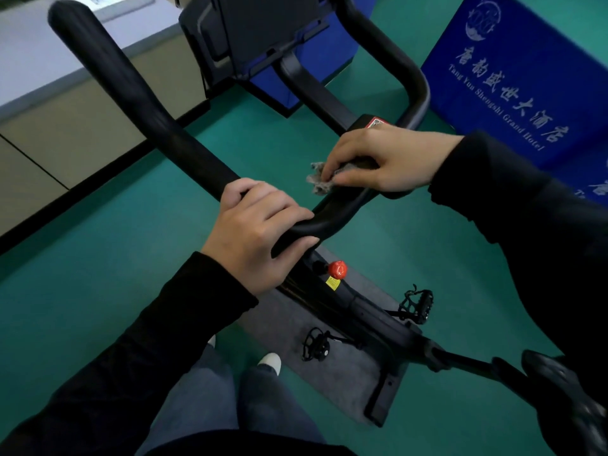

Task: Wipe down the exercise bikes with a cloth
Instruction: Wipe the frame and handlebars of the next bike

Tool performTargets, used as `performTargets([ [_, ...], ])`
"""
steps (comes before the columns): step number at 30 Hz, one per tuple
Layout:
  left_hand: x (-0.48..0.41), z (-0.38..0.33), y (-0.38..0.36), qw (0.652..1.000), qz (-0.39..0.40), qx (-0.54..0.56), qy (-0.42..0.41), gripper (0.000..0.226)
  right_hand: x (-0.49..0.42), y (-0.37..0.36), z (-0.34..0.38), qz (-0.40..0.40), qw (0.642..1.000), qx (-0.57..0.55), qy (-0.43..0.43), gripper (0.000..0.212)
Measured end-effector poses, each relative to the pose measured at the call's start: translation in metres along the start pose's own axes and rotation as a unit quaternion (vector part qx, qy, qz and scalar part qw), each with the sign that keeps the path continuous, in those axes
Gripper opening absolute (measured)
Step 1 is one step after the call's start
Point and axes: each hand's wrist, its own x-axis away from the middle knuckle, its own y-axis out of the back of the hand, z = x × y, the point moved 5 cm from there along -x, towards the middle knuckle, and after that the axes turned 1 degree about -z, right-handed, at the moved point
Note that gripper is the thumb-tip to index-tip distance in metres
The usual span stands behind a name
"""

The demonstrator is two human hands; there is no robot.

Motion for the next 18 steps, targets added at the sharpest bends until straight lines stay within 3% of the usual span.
performTargets([
  [5,0.000,0.000,0.000,1.000,0.002,-0.002,0.001,0.024,-0.004,-0.002,0.002,-0.047,0.999,0.013,0.025,0.019],
  [11,0.000,0.000,0.000,1.000,0.000,-0.006,-0.003,0.024,-0.008,-0.005,0.014,-0.025,0.998,0.009,0.057,0.017],
  [18,0.001,0.001,-0.002,1.000,-0.008,-0.005,-0.004,0.022,-0.010,-0.006,0.011,-0.040,0.998,0.035,0.031,0.019],
])
